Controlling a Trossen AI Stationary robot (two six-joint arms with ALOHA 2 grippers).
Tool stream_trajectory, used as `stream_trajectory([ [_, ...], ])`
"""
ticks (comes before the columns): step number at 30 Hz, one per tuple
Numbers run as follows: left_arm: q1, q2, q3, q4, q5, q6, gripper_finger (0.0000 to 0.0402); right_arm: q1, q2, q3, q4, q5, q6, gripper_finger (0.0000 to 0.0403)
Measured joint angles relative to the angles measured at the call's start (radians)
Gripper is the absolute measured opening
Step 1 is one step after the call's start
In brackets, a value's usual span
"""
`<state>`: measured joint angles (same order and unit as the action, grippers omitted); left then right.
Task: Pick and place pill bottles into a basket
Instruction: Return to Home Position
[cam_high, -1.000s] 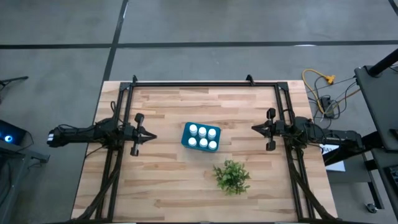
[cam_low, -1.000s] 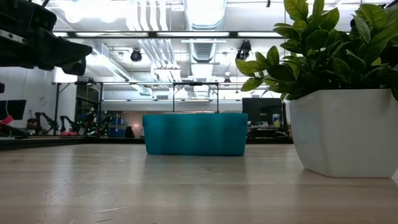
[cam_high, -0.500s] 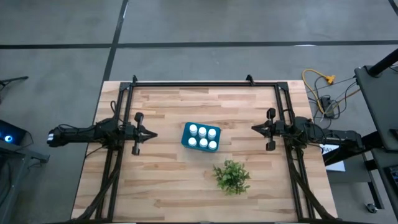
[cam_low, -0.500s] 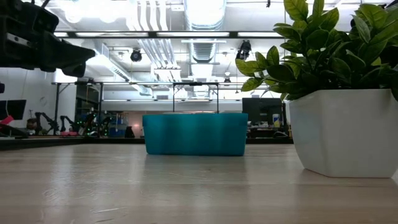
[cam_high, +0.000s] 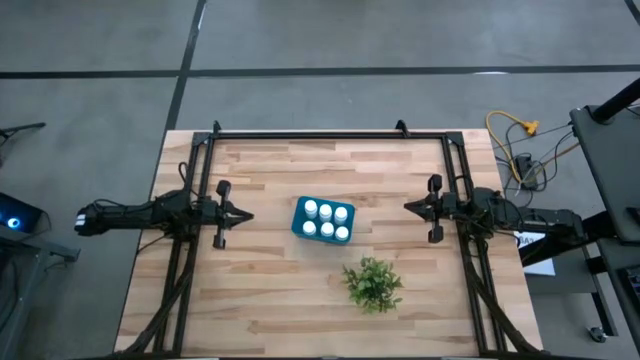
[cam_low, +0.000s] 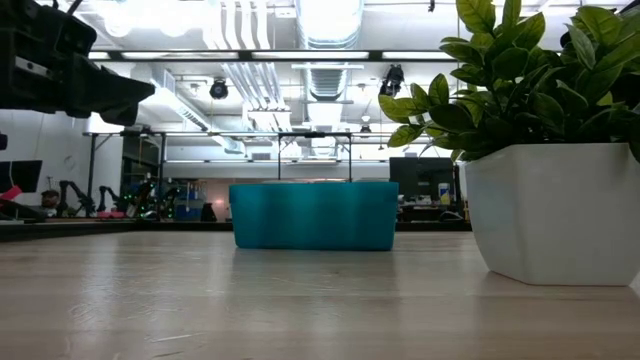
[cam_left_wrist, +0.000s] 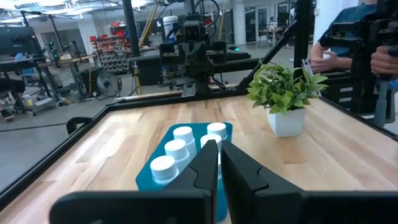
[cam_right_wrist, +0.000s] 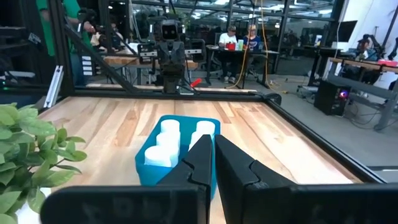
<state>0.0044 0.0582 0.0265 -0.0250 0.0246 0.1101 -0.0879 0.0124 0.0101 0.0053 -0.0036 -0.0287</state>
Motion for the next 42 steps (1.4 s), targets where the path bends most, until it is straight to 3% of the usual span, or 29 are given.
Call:
stream_trajectory([
  [42,0.000,0.000,0.000,0.001,0.002,0.002,0.0002,0.000,0.003,0.000,0.000,0.004,0.027,0.0009],
])
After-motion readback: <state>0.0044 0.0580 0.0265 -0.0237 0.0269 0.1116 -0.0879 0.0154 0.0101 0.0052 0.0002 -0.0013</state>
